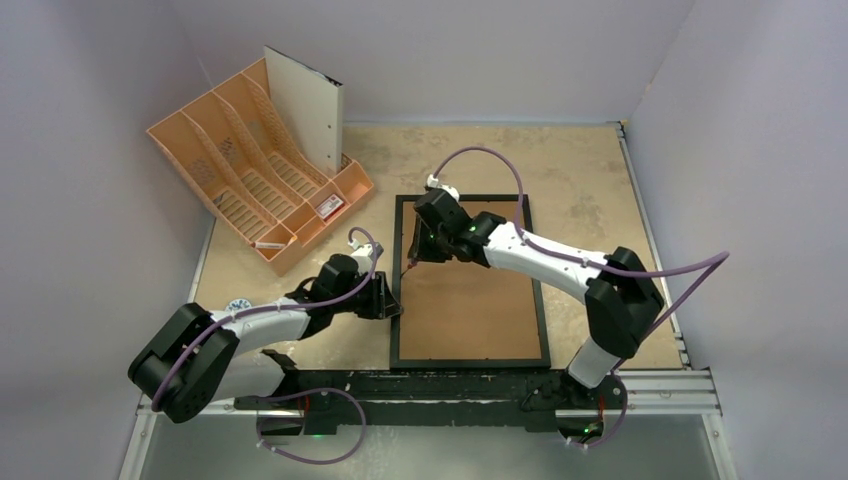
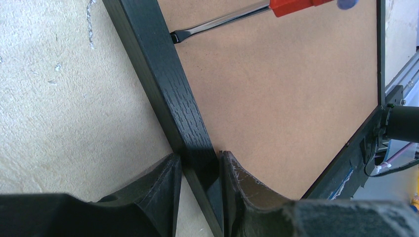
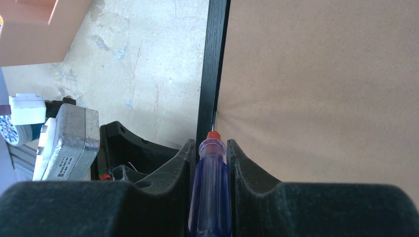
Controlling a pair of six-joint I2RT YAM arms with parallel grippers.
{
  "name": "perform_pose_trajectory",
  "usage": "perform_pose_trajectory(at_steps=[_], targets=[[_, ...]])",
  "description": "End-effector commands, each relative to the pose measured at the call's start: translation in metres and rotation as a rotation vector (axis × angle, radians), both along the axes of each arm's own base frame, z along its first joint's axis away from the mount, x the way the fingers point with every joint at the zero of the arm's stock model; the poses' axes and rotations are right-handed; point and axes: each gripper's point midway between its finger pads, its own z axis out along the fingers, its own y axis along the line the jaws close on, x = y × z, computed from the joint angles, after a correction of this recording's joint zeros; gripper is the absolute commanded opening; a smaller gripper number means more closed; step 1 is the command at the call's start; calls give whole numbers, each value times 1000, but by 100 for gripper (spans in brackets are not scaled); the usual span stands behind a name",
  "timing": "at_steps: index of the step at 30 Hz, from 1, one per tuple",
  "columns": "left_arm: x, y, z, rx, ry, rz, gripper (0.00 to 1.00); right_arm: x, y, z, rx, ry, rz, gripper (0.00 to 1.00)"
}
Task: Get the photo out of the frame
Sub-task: Release the photo frame item from the photo frame.
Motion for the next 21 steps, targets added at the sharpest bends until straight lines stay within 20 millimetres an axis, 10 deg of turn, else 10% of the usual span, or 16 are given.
perform_pose_trajectory(at_steps=[1, 9, 21], targets=[[-15, 4, -16, 33, 25, -46, 13, -19, 43, 19, 117, 42, 38, 0], [-14, 4, -16, 35, 25, -44, 13, -23, 53, 32, 127, 21, 57, 0], [-15, 7, -14, 48, 21, -42, 6, -7, -14, 37, 115, 1, -85, 0]])
